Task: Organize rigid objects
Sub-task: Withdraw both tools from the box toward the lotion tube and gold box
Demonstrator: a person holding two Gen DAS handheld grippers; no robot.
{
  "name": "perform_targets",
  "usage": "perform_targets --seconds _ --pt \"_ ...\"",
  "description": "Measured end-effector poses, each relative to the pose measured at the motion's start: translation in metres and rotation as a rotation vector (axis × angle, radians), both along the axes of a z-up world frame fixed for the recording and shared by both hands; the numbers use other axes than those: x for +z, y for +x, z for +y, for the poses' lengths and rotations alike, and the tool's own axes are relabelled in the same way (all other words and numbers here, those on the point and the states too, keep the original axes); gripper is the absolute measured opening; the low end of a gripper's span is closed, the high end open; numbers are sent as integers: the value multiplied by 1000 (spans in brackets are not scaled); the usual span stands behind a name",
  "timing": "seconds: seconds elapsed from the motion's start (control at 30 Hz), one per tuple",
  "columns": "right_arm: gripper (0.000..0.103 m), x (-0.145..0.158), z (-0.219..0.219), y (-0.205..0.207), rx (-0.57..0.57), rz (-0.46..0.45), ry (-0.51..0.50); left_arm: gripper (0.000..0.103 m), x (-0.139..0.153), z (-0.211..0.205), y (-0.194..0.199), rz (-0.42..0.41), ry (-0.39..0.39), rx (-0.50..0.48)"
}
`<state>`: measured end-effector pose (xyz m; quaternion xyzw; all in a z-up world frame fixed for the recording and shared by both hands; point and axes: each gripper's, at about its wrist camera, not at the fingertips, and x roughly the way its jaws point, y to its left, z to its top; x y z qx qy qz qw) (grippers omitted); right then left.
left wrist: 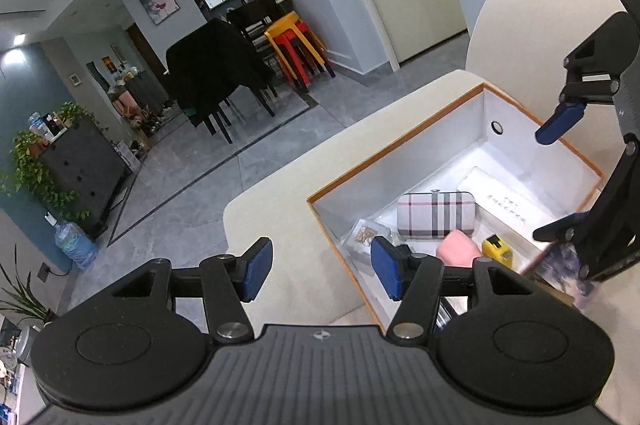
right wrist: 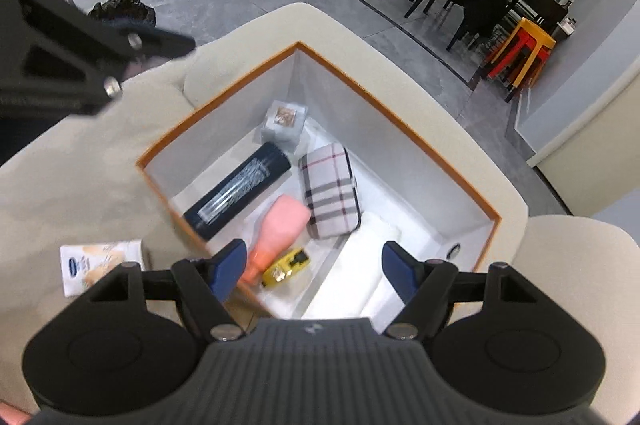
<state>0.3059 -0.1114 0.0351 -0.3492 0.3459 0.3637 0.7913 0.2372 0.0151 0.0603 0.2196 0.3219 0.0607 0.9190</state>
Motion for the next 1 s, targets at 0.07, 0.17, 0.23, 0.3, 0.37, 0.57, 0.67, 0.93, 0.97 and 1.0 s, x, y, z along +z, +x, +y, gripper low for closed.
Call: perform_targets --seconds 0.07,0.17,0.23,0.3,0.37,0.57,0.67,0.93,0.97,1.0 --pt "74 1 -6 -12 -8 -7 1 67 0 4 -16 -10 -19 7" --pt "74 4 -18 -27 -34 0 26 68 -4 11 -34 -15 -49 21" --pt "74 3 -25 -37 -50 12 44 68 -8 14 -46 -15 -70 25" --pt "74 -1 -34 -46 -69 25 61 68 -14 18 -60 -21 -97 33" --pt "74 -7 -43 -57 -94 47 98 68 -20 22 -74 -25 -129 39" --pt "74 -40 -66 -87 -175 108 166 68 -50 34 -110 -1 -195 71" --pt "74 -64 -76 -105 -229 143 184 68 -67 39 -123 24 -226 88" --pt "74 -106 -100 -137 -320 178 223 73 -112 36 -138 92 -290 96" --pt "74 -108 -103 -139 -337 174 235 73 -117 34 -137 100 -296 94" --pt "74 -109 -105 -139 -355 170 244 73 -122 32 -136 105 -306 88"
